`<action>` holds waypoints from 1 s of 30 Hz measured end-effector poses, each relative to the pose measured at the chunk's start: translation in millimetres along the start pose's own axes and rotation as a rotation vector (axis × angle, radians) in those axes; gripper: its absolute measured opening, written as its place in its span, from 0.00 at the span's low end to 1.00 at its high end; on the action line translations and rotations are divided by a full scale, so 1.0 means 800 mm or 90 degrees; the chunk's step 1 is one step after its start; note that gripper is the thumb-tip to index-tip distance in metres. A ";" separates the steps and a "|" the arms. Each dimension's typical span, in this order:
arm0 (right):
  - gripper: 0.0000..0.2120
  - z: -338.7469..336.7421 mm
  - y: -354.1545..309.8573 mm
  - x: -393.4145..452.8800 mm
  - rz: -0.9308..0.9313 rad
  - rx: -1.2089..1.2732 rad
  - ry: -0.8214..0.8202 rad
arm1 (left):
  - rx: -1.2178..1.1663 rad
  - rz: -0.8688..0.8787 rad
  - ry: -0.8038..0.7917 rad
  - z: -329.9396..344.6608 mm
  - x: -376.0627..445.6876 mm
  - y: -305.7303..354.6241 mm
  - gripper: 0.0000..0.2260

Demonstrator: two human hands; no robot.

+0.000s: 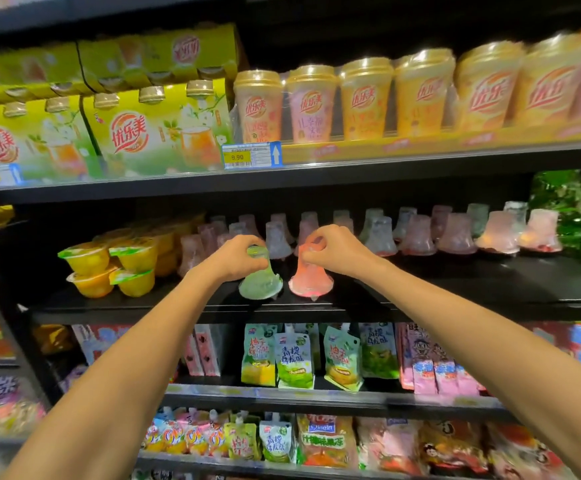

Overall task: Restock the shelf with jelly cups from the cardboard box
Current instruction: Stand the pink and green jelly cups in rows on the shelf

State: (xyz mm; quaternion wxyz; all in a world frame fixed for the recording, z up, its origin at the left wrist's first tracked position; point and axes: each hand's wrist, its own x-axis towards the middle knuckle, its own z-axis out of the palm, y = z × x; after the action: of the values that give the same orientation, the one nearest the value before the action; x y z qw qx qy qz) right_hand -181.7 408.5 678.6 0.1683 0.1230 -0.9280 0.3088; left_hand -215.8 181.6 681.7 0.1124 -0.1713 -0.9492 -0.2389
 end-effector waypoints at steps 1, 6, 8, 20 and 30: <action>0.15 0.001 0.000 0.001 -0.001 0.003 0.004 | -0.011 0.001 0.006 0.005 0.001 0.001 0.21; 0.13 0.009 0.002 0.004 -0.006 -0.002 -0.008 | -0.037 -0.011 0.025 0.021 0.001 0.007 0.21; 0.16 0.008 0.005 0.004 -0.008 0.002 -0.019 | -0.044 -0.015 0.030 0.026 -0.001 0.005 0.21; 0.16 0.008 0.027 -0.073 -0.138 -0.206 0.080 | -0.120 0.059 0.310 0.080 -0.083 -0.001 0.18; 0.22 0.049 0.053 -0.108 -0.235 -0.295 -0.015 | 0.178 0.170 0.179 0.122 -0.128 -0.007 0.24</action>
State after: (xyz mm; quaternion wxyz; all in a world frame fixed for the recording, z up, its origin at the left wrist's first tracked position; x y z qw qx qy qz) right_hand -126.2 428.4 592.9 0.2343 0.2518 -0.9376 0.0513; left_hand -137.1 197.5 565.3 0.2966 -0.2432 -0.9170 -0.1099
